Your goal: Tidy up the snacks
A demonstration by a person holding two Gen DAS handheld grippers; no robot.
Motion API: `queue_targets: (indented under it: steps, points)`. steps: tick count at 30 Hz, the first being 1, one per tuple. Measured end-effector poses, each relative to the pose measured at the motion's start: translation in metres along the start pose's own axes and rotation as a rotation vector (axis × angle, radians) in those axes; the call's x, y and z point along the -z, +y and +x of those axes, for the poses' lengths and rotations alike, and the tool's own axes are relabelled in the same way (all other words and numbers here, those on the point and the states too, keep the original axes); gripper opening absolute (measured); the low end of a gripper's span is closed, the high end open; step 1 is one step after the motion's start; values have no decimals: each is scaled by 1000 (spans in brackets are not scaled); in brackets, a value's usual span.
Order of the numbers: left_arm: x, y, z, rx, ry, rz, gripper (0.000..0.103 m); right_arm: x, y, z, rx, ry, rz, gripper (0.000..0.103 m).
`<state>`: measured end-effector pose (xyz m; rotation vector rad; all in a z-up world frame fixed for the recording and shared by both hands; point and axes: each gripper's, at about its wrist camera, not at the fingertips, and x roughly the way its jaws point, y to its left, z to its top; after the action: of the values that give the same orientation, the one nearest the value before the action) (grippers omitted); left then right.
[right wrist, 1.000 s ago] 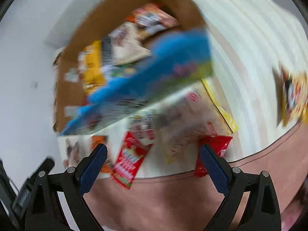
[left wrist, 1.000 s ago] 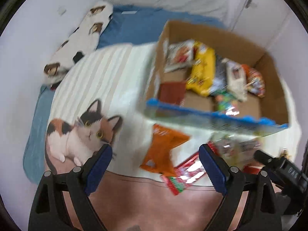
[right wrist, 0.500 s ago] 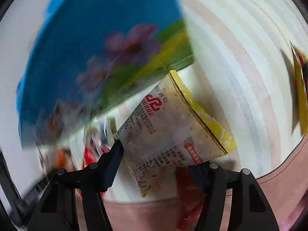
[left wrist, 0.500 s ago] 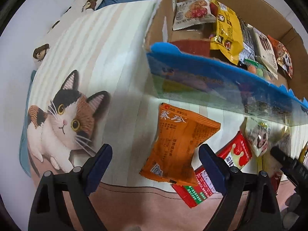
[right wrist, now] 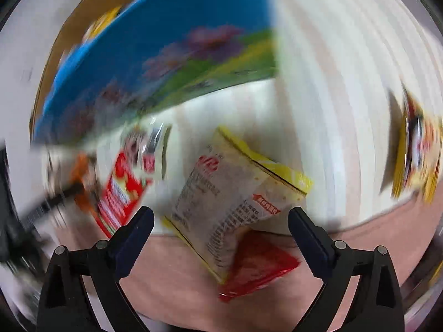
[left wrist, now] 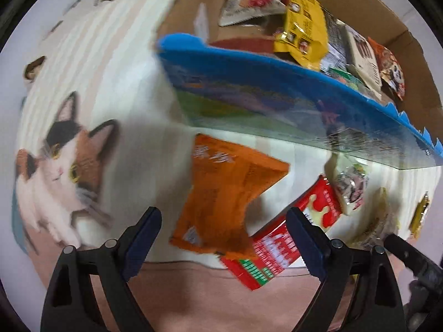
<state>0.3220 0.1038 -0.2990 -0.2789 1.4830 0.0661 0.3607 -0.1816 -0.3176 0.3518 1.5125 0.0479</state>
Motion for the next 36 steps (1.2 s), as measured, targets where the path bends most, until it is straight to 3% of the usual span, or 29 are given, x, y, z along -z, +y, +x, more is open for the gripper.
queue_targets:
  steps: [4, 6, 7, 13, 22, 25, 27, 32, 36]
  points:
    - [-11, -5, 16, 0, 24, 16, 88, 1, -12, 22, -53, 20, 186, 98]
    - [-11, -4, 19, -22, 15, 16, 52, 2, -11, 27, -54, 4, 203, 85]
    - [-11, -2, 21, -40, 17, 17, 47, 3, -8, 29, -22, -7, 190, 72]
    - [11, 13, 15, -50, 5, -6, 44, -1, 28, 27, 31, -7, -23, 58]
    - [74, 36, 15, -44, 51, -88, 44, 50, 108, 45, 50, 173, -425, 58]
    - [84, 35, 30, -50, 74, -93, 45, 53, 113, 61, 69, 197, -424, 61]
    - [84, 32, 36, -59, 73, -94, 47, 55, 114, 67, 73, 179, -377, 70]
    - [89, 5, 46, -93, 53, -75, 44, 67, 98, 68, 79, 121, -251, 70]
    - [97, -16, 35, -79, 44, -75, 41, 87, 86, 65, 87, 98, -268, 56]
